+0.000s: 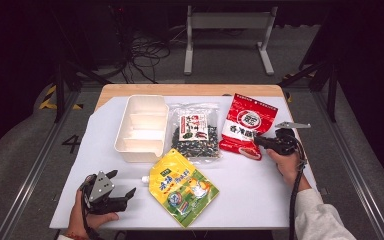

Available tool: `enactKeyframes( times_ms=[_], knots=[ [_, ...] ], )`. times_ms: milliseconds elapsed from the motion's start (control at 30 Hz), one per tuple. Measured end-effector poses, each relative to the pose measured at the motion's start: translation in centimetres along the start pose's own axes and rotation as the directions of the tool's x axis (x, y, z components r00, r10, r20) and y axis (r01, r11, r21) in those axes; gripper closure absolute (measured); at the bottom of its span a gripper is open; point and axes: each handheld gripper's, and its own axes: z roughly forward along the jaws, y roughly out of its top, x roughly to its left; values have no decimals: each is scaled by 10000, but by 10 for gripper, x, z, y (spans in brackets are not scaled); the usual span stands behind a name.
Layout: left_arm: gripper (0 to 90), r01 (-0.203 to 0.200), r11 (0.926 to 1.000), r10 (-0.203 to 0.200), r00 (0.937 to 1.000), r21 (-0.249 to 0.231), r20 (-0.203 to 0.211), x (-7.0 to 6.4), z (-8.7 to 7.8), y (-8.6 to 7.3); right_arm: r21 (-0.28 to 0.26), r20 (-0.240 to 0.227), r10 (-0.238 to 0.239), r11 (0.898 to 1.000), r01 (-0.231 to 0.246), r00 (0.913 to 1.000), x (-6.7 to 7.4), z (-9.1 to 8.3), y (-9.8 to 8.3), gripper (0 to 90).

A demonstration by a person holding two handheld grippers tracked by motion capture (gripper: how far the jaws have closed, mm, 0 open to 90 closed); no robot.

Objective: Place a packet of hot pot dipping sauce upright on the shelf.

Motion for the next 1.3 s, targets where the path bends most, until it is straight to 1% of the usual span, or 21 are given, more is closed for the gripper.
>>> enactKeyframes(
  times_ms=[33,67,133,200,233,367,467,500,667,700,800,867,900,1000,1033,1067,1233,1300],
  knots=[
    [161,47,10000,-47,10000,-13,21,0,0,0,0,0,0,10000,0,10000,0,0,0,838],
    [161,153,9998,-152,9998,-95,131,-1,-2,1,-7,-5,-63,10000,63,10000,0,-1,0,848],
    [161,216,9996,-213,9996,-180,169,-1,-2,1,-14,14,-112,9999,112,9999,1,-2,0,853],
    [162,317,9991,-309,9991,-265,291,-1,-4,2,-144,59,-219,9997,219,9997,1,-5,1,873],
    [161,291,9992,-284,9992,-263,276,-2,-4,3,-207,83,-260,9994,262,9996,1,-6,1,876],
    [162,344,9990,-335,9989,-276,342,-1,-4,3,-175,80,-394,9991,395,9992,1,-10,0,879],
    [162,363,9988,-350,9986,-318,397,-2,-5,3,-142,162,-610,9980,613,9980,2,-12,-1,878],
    [163,343,9989,-330,9986,-315,424,-2,-5,3,-141,127,-703,9974,705,9974,3,-13,-1,879],
    [164,326,9989,-310,9985,-347,452,-3,-5,3,-25,93,-780,9970,780,9969,3,-18,-4,879],
    [165,320,9990,-305,9985,-318,455,-3,-6,4,-24,78,-889,9960,889,9960,4,-21,-5,879],
    [168,327,9983,-299,9979,-487,569,-5,-7,7,-30,66,-1001,9950,1002,9950,5,-23,-7,879],
    [172,401,9968,-347,9964,-697,778,-7,-9,11,-66,32,-1055,9944,1056,9944,5,-26,-8,879],
    [177,396,9961,-331,9961,-791,820,-8,-10,13,-104,38,-1088,9940,1088,9941,5,-27,-8,880],
    [180,259,9934,-138,9941,-1118,1076,-14,-12,25,-246,8,-1148,9931,1147,9934,6,-29,-9,881],
    [180,174,9930,-39,9933,-1167,1156,-17,-12,29,-299,-5,-1168,9927,1167,9932,7,-29,-9,881],
    [180,11,9923,151,9914,-1241,1299,-22,-12,34,-336,-5,-1184,9924,1184,9930,7,-30,-9,881],
    [182,-327,9899,562,9840,-1380,1693,-34,-9,47,-460,-29,-1288,9906,1285,9917,8,-31,-9,882],
    [182,-354,9896,610,9810,-1398,1839,-37,-7,51,-537,-52,-1340,9896,1335,9910,9,-33,-9,882]
  ],
)
